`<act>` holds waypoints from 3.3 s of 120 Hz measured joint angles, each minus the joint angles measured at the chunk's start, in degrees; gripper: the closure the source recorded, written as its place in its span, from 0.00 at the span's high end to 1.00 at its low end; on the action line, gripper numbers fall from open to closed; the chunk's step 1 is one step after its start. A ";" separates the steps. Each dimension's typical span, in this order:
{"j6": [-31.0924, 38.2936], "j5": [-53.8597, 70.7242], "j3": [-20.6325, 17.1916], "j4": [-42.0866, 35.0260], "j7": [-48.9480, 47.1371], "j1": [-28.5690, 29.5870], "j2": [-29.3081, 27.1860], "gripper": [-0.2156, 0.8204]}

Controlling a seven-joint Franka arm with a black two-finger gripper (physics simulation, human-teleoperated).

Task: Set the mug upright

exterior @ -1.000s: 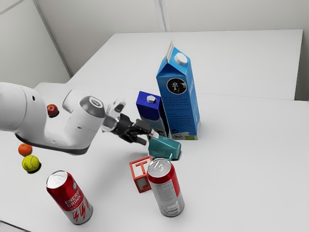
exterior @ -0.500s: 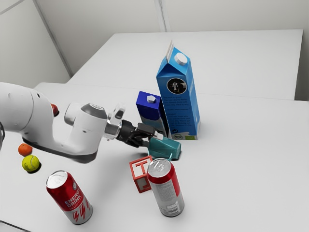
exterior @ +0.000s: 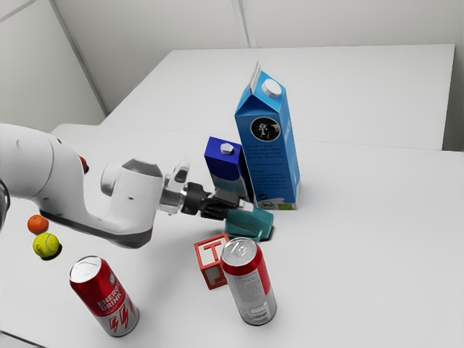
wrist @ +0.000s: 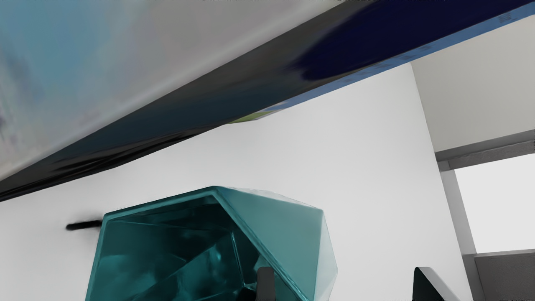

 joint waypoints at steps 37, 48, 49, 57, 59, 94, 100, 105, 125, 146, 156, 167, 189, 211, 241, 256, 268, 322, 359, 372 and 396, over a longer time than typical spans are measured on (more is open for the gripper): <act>-0.09 -0.33 -0.10 0.13 2.84 -0.18 -0.50 0.10; 0.10 -0.33 -0.10 0.14 3.65 -0.17 -0.74 0.07; 0.12 -0.33 -0.10 0.14 3.72 -0.17 -0.76 0.07; 0.25 -0.30 -0.11 0.14 4.24 -0.18 -1.06 0.06; 0.28 -0.29 -0.11 0.12 4.36 -0.19 -1.14 0.06; 0.64 -0.17 -0.12 0.03 5.89 -1.06 -2.51 0.04; 0.66 -0.16 -0.11 -0.01 6.07 -1.23 -2.80 0.04; 0.68 -0.15 -0.08 -0.04 6.20 -1.43 -3.08 0.04; 0.65 -0.13 -0.02 -0.36 6.66 -1.95 -4.30 0.04; 0.53 -0.14 0.01 -0.91 7.02 -2.34 -5.92 0.04; 0.50 -0.14 0.07 -1.43 7.11 -2.76 -7.23 0.04; 0.45 -0.11 0.03 -2.06 7.18 -3.13 -8.53 0.04; 0.40 -0.07 0.05 -3.39 7.28 -3.85 -11.43 0.04; 0.37 0.19 -0.01 -4.33 7.34 -3.89 -13.65 0.04; 0.51 0.64 0.04 -7.29 7.04 -4.36 -18.08 0.04; 0.60 0.81 0.06 -8.58 6.78 -4.64 -20.12 0.04; 0.69 2.64 0.13 -9.41 6.17 -4.74 -21.94 0.04; 0.67 18.85 0.40 -9.63 -3.70 -4.43 -26.48 0.04; -0.99 28.45 0.56 -9.57 -11.87 -2.56 -29.50 0.04; -2.75 33.10 0.84 -9.47 -15.35 -1.64 -30.88 0.04; -6.79 41.11 2.33 -9.18 -21.85 0.54 -32.53 0.04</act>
